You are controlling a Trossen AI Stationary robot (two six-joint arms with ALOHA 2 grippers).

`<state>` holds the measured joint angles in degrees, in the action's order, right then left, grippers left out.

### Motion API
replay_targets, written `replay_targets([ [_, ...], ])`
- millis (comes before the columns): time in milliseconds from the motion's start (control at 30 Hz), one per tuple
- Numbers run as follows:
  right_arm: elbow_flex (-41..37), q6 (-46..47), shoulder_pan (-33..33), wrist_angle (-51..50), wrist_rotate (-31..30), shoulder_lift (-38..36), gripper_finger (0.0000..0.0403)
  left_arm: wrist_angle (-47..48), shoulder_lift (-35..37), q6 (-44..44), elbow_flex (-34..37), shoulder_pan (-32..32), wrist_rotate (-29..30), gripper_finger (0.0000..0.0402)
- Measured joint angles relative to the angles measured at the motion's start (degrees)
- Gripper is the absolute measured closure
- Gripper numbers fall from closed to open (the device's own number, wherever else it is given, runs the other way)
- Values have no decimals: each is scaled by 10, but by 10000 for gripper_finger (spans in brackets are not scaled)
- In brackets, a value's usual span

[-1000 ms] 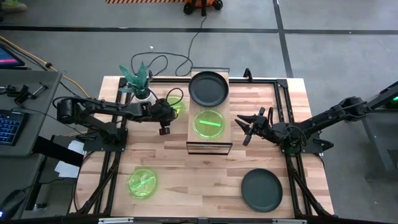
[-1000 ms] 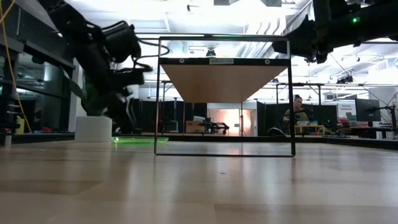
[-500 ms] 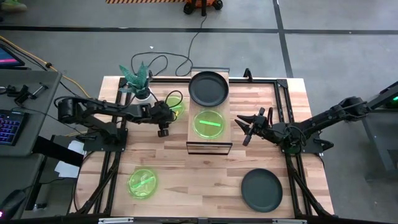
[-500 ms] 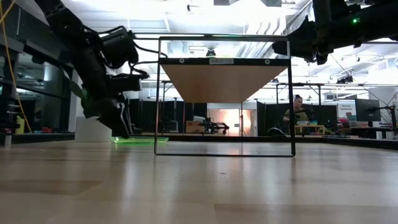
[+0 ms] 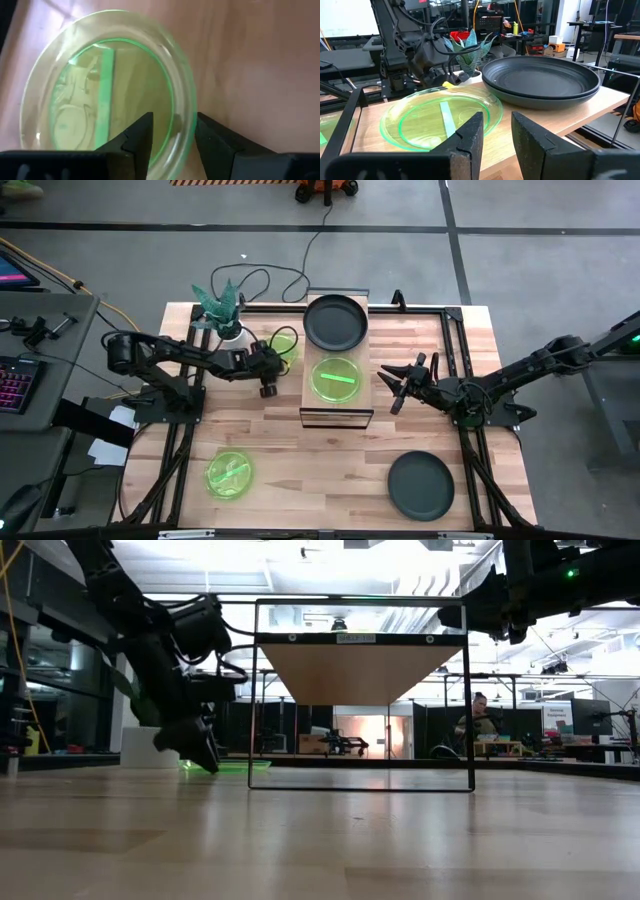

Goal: Place and stack plates onto a shelf
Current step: Stack the top green plate on top of the green plate on the shelf

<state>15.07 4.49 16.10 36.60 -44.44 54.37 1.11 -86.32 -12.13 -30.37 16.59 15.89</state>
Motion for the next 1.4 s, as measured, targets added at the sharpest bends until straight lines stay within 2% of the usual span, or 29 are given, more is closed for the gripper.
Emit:
replay_targets([
  [100, 0, 0, 0, 0, 0, 0, 314, 4, -1, 0, 0, 0, 24, 301],
  [233, 0, 0, 0, 0, 0, 0, 314, 25, -1, 4, 0, -1, 45, 378],
  [300, 0, 0, 0, 0, 0, 0, 314, 31, 0, 14, 0, -5, 50, 393],
  [500, 0, 0, 0, 0, 0, 0, 314, 70, 24, 46, 0, -40, 49, 399],
  [667, 0, 0, 0, 0, 0, 0, 314, 147, 89, 98, -5, -89, 58, 401],
  [1000, 0, 0, 0, 0, 0, 0, 314, 284, 219, 179, -83, -223, 156, 401],
  [1200, 0, 0, 0, 0, 0, 0, 314, 293, 224, 150, -156, -297, 181, 401],
  [1400, 0, 0, 0, 0, 0, 0, 314, 289, 169, 93, -237, -374, 212, 401],
])
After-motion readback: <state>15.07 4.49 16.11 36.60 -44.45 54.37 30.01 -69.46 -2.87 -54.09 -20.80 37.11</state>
